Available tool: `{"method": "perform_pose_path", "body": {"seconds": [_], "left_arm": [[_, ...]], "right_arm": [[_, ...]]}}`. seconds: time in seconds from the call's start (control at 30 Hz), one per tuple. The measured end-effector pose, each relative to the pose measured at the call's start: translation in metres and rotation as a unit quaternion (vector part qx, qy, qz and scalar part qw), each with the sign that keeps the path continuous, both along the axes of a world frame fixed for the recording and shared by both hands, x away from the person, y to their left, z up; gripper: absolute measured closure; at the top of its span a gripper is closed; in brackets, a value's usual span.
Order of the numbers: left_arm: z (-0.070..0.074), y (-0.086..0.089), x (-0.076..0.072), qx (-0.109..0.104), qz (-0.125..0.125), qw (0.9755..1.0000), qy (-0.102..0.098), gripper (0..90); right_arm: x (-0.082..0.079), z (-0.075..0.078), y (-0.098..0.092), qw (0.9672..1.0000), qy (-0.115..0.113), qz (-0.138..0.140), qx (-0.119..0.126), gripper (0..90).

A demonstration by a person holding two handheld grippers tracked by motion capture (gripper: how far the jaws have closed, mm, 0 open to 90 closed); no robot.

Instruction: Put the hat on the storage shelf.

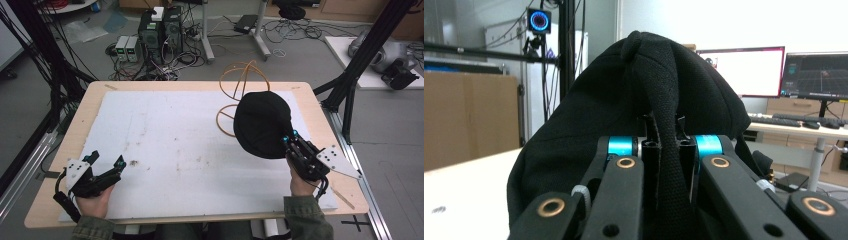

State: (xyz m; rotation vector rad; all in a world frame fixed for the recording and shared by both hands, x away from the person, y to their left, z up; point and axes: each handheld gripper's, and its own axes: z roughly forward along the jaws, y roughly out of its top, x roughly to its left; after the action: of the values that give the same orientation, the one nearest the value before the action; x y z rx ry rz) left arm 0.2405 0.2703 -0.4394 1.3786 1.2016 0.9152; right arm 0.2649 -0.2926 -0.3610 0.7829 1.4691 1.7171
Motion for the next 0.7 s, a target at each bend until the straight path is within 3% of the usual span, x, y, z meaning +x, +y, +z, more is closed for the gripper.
{"method": "perform_pose_path", "body": {"seconds": [0.37, 0.5, 0.7], "left_arm": [[0.000, -0.003, -0.001, 0.008, -0.004, 1.0000, 0.002, 13.9], [0.000, -0.003, -0.001, 0.007, -0.005, 1.0000, 0.001, 13.9], [0.000, -0.003, 0.000, 0.003, -0.005, 1.0000, -0.001, 13.9]], "right_arm": [[0.013, 0.018, -0.002, 0.9986, -0.032, -0.012, 0.040, 86.7], [0.023, 0.027, -0.002, 0.9976, -0.033, -0.023, 0.056, 86.8], [0.038, 0.045, 0.001, 0.9970, -0.033, -0.038, 0.059, 86.7]]}}
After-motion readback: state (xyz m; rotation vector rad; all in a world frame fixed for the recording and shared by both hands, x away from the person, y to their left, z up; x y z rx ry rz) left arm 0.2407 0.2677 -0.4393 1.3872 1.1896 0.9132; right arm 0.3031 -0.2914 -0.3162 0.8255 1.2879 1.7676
